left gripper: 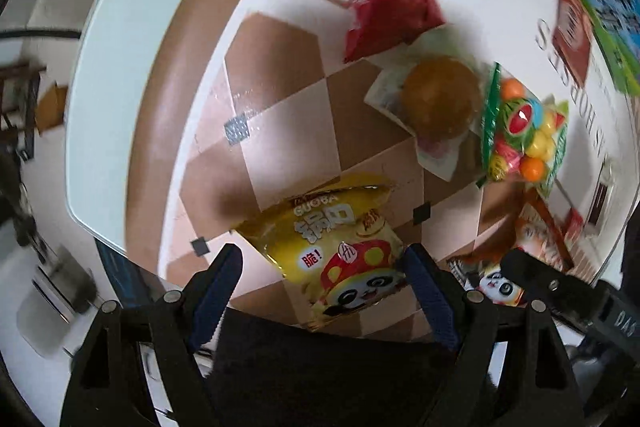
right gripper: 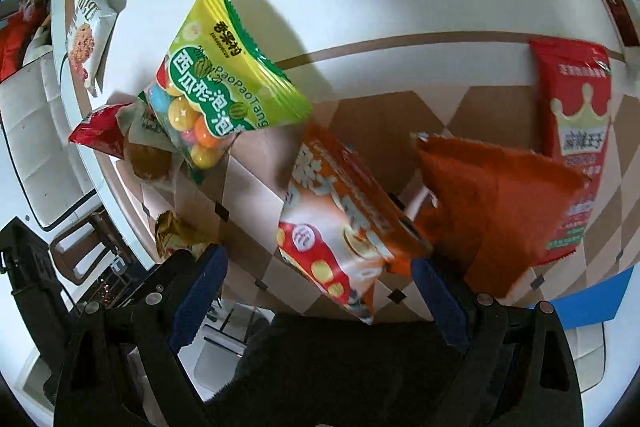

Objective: Organize snacks
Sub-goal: 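Grasp the orange Kuaiweidaguazi bag with the right gripper while the left grasps the panda chip bag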

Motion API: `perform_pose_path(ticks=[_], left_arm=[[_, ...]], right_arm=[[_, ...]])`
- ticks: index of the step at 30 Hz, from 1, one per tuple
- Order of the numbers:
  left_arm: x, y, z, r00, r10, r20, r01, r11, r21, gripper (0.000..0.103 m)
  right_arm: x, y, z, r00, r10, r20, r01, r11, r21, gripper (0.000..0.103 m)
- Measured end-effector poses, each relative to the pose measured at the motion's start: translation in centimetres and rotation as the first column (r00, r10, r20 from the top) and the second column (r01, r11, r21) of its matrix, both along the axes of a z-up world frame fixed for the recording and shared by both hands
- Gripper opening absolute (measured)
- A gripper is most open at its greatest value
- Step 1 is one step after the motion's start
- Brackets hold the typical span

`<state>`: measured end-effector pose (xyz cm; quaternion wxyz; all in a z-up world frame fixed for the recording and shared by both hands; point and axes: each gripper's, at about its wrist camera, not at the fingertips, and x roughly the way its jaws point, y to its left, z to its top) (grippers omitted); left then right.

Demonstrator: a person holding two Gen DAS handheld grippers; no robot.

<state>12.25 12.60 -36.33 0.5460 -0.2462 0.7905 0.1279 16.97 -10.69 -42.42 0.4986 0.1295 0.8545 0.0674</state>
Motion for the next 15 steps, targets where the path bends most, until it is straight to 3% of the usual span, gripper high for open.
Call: perform_pose_path(ticks=[11, 14, 15], left_arm=[[-0.4, 0.2, -2.4, 0.997, 0.061, -0.046, -0.063, 0.997, -0.044, 0.082], [-0.6, -0.1, -2.5, 0.998, 0.041, -0.043, -0.042, 0.999, -0.014, 0.060], [0.1, -0.4, -2.6, 0.999, 0.036, -0.037, -0.037, 0.999, -0.009, 0.057]], right_arm=[[-0.3, 0.3, -2.0, 0.998, -0.004, -0.070, 0.000, 0.998, -0.061, 0.070], [-0.1, 0.3, -2.1, 0.997, 0.005, -0.077, -0.010, 0.997, -0.071, 0.069], [-0.1, 0.3, -2.2, 0.997, 0.014, -0.075, -0.020, 0.996, -0.083, 0.065]])
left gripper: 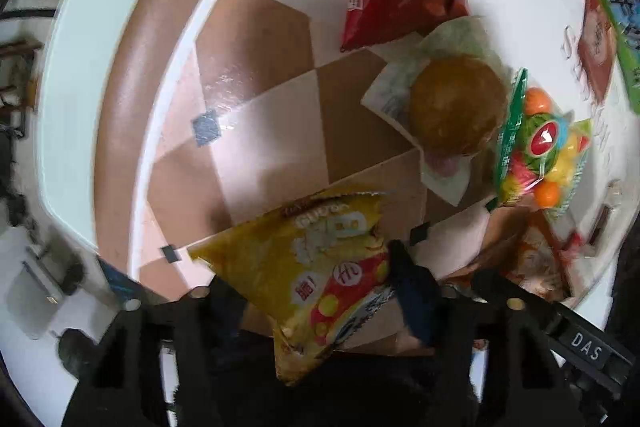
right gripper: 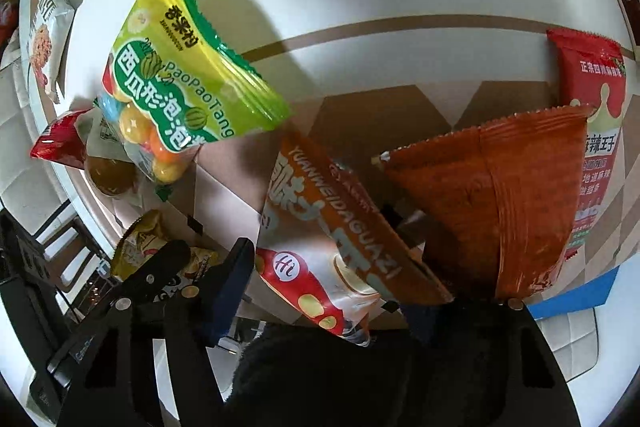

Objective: Organize snacks
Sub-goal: 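Grasp the orange Kuaiweidaguazi bag with the right gripper while the left grasps the panda chip bag, then carry both held bags over the box and lower them inside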

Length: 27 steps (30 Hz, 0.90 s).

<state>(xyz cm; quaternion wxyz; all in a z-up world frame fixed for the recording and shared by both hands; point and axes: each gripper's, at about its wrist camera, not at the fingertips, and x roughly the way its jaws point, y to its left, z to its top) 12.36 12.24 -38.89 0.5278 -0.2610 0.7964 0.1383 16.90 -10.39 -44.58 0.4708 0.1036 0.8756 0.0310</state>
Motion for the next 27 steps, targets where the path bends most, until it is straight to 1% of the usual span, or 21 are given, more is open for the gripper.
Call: perform_pose_path(ticks=[1, 2, 3, 5, 7, 12, 15, 18, 22, 25, 27], left_arm=[[0.0, -0.2, 0.1, 1.000, -0.008, 0.010, 0.008, 1.000, 0.003, 0.055], [0.1, -0.5, 0.3, 1.000, -0.018, 0.016, 0.018, 1.000, 0.008, 0.050], [0.1, -0.4, 0.5, 0.999, -0.027, 0.021, 0.026, 1.000, 0.017, 0.047], [0.5, -0.9, 1.2, 0.998, -0.055, 0.037, 0.053, 0.997, 0.054, 0.046], [0.7, -1.2, 1.7, 0.997, -0.067, 0.050, 0.063, 0.996, 0.069, 0.045], [1.3, -1.8, 4.4, 0.987, -0.119, 0.104, 0.106, 0.987, 0.121, 0.045], [1.7, -2.2, 6.1, 0.980, -0.138, 0.140, 0.122, 0.985, 0.121, 0.045], [2.8, -3.2, 8.9, 0.962, -0.179, 0.204, 0.154, 0.979, 0.136, 0.045], [5.1, -4.9, 12.5, 0.934, -0.216, 0.286, 0.189, 0.975, 0.121, 0.045], [7.7, -5.7, 15.5, 0.900, -0.254, 0.353, 0.228, 0.967, 0.115, 0.045], [10.0, -5.8, 17.7, 0.869, -0.284, 0.405, 0.256, 0.959, 0.123, 0.045]], right_arm=[[0.0, 1.0, -0.5, 1.000, 0.007, 0.002, -0.007, 1.000, -0.012, 0.060], [0.0, 1.1, -0.4, 1.000, 0.017, 0.009, -0.016, 1.000, -0.024, 0.057], [0.0, 1.2, -0.2, 1.000, 0.024, 0.016, -0.023, 0.999, -0.027, 0.054], [-0.1, 1.4, 0.1, 0.999, 0.034, 0.035, -0.034, 0.999, -0.024, 0.051], [-0.4, 1.8, 0.3, 0.998, 0.041, 0.047, -0.040, 0.999, -0.021, 0.047], [0.1, 2.5, 2.4, 0.994, 0.061, 0.093, -0.059, 0.998, -0.016, 0.045], [0.3, 2.5, 4.2, 0.988, 0.078, 0.133, -0.078, 0.997, -0.004, 0.045], [0.6, 2.1, 6.6, 0.979, 0.099, 0.180, -0.104, 0.994, 0.018, 0.045], [1.6, 1.7, 10.4, 0.965, 0.105, 0.240, -0.122, 0.991, 0.054, 0.045], [3.7, 0.6, 13.4, 0.952, 0.094, 0.291, -0.126, 0.988, 0.091, 0.045], [5.3, 0.4, 15.8, 0.937, 0.078, 0.339, -0.123, 0.986, 0.113, 0.045]])
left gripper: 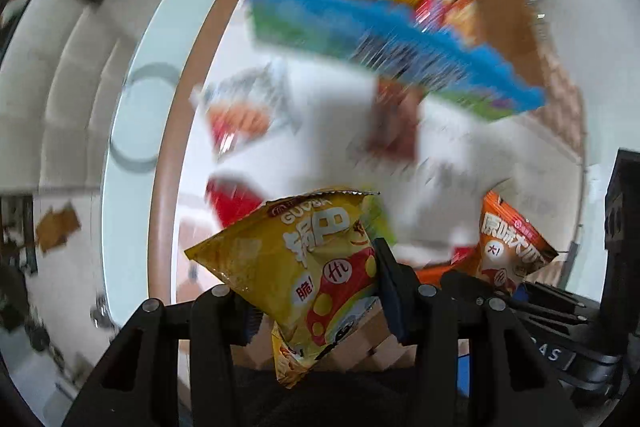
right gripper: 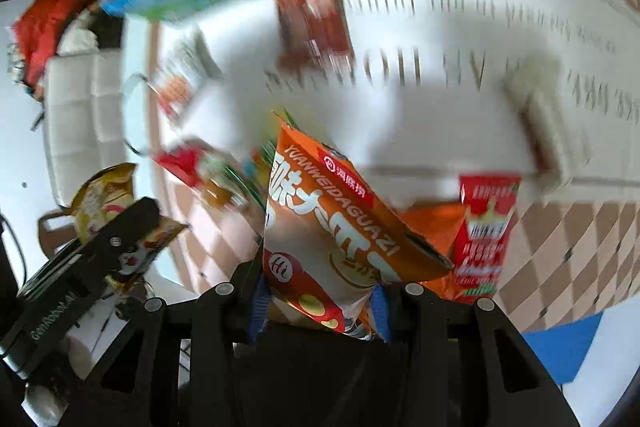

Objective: Organize snacks
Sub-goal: 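Carry both held bags over the box and lower them inside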

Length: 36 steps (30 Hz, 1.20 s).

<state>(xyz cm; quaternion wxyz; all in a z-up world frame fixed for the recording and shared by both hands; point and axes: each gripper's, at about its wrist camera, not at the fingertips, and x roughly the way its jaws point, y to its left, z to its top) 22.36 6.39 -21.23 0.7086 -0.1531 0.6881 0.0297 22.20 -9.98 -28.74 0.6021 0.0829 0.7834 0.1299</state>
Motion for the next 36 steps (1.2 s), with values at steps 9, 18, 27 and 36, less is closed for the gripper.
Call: perform_pose_path(ticks=[9, 18, 27, 36], left_arm=[[12.9, 2.1, 5.0, 0.981, -0.097, 0.165, 0.086, 0.994, 0.073, 0.045], [21.1, 3.2, 0.4, 0.989, -0.139, 0.051, 0.133, 0.985, 0.109, 0.045], [24.2, 4.2, -6.2, 0.982, -0.157, -0.104, 0.169, 0.978, 0.118, 0.046], [23.7, 4.9, -9.5, 0.972, -0.142, -0.187, 0.157, 0.985, 0.071, 0.051]], right_arm=[[12.3, -2.3, 10.5, 0.966, -0.049, 0.253, 0.038, 0.998, 0.048, 0.045], [21.5, -2.2, 7.9, 0.961, -0.021, 0.277, 0.043, 0.996, -0.072, 0.045], [25.0, -2.1, -1.2, 0.980, -0.035, 0.196, 0.069, 0.983, -0.168, 0.045], [25.4, -1.8, -4.1, 0.994, 0.023, 0.105, -0.001, 0.979, -0.205, 0.069]])
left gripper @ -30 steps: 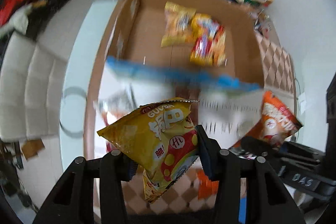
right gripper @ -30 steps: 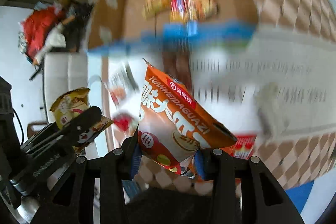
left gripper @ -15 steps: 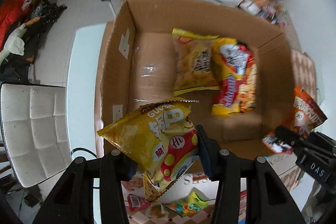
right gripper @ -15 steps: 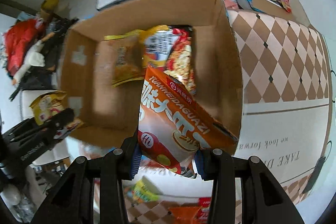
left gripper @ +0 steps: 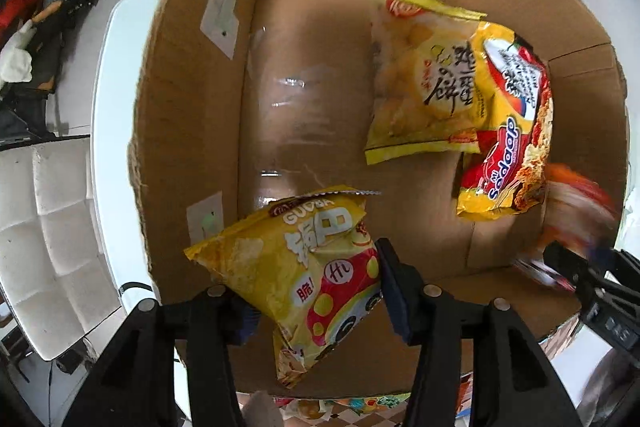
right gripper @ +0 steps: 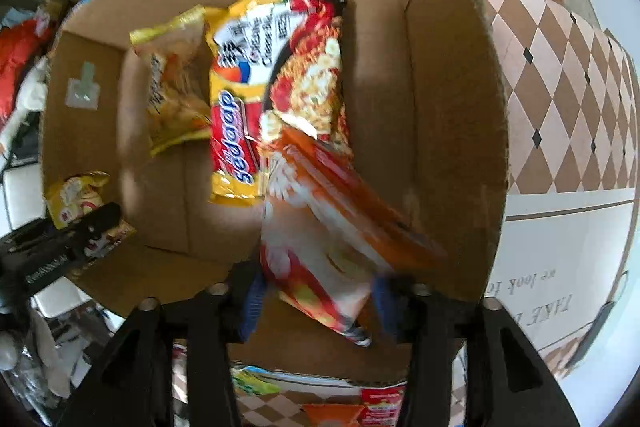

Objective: Organize snacks
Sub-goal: 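Carry both held bags over the box and lower them inside, then open both grippers and withdraw them from the box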

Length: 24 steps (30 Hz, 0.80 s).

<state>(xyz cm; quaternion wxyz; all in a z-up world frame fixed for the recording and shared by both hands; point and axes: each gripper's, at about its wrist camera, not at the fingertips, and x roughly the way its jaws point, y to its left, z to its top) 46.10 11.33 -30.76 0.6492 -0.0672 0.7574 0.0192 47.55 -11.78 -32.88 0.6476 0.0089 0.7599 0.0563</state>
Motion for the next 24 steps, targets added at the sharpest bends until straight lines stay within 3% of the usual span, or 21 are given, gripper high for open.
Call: perform_pose_path(ticks=[1, 3, 5, 13, 19, 24], left_arm=[[-0.2, -0.1, -0.1, 1.000, -0.006, -0.004, 0.006, 1.000, 0.003, 0.053], [-0.3, -0.3, -0.1, 1.000, -0.011, 0.004, 0.011, 1.000, -0.008, 0.076], [-0.4, -0.8, 0.1, 1.000, -0.016, 0.018, 0.016, 1.000, -0.010, 0.082], [-1.2, -1.0, 2.1, 0.998, 0.009, 0.069, -0.007, 1.000, -0.027, 0.082], [-3.3, -1.8, 5.1, 0.985, 0.003, 0.172, -0.005, 1.000, 0.013, 0.082], [-3.9, -1.2, 7.7, 0.962, 0.012, 0.273, -0.023, 0.999, 0.040, 0.082]], right_arm=[[0.0, -0.1, -0.2, 1.000, -0.002, -0.003, 0.002, 1.000, 0.002, 0.086], [-0.2, -0.3, -0.3, 1.000, -0.011, -0.011, 0.011, 1.000, 0.017, 0.091], [-0.3, -0.3, -0.3, 1.000, -0.018, -0.007, 0.019, 1.000, 0.013, 0.091], [-0.6, -0.4, 1.3, 0.999, -0.024, 0.029, 0.024, 1.000, 0.015, 0.091], [-1.6, 0.2, 3.0, 0.995, -0.020, 0.095, 0.020, 1.000, 0.005, 0.091], [-3.4, 0.9, 6.0, 0.980, 0.020, 0.199, -0.015, 1.000, -0.027, 0.091]])
